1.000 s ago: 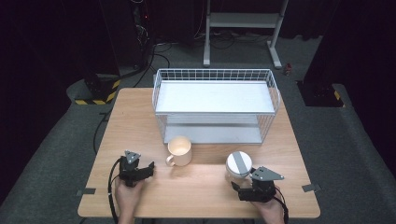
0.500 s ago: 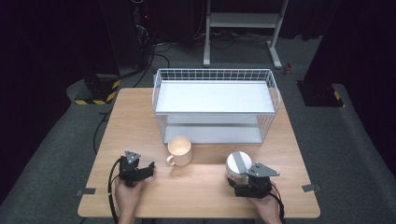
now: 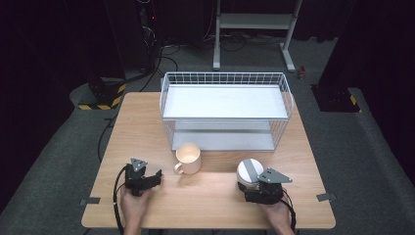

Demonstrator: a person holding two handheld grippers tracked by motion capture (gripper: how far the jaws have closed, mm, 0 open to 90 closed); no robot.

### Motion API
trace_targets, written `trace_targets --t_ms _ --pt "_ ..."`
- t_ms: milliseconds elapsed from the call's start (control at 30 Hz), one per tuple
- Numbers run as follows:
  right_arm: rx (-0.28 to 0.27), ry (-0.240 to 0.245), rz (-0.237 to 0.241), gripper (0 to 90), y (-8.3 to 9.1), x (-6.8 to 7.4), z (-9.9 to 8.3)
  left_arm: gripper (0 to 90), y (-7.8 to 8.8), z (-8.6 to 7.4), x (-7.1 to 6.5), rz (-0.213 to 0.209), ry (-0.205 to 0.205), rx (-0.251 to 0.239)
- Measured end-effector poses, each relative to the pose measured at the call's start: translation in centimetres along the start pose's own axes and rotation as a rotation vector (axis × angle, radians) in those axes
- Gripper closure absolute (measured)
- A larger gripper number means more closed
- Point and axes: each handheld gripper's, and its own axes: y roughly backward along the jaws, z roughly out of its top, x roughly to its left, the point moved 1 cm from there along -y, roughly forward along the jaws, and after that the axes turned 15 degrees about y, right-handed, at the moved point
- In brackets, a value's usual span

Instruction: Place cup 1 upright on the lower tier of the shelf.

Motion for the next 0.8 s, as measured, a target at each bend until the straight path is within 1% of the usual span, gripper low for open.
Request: trace_targets --t_ms 267,500,800 --pt "-0.007 0.003 -0.008 18.0 -0.10 -0.01 0.04 19.5 0.00 0.01 0.01 0.000 -0.001 -0.001" --pt "-0.002 0.002 -0.008 18.1 -0.24 -0.16 0.20 19.5 0.00 0.00 0.00 0.000 0.000 0.000" --pt "-0.012 -0.020 -0.020 18.1 -0.21 -0.86 0.49 19.5 0.00 0.00 0.00 0.000 0.000 0.000"
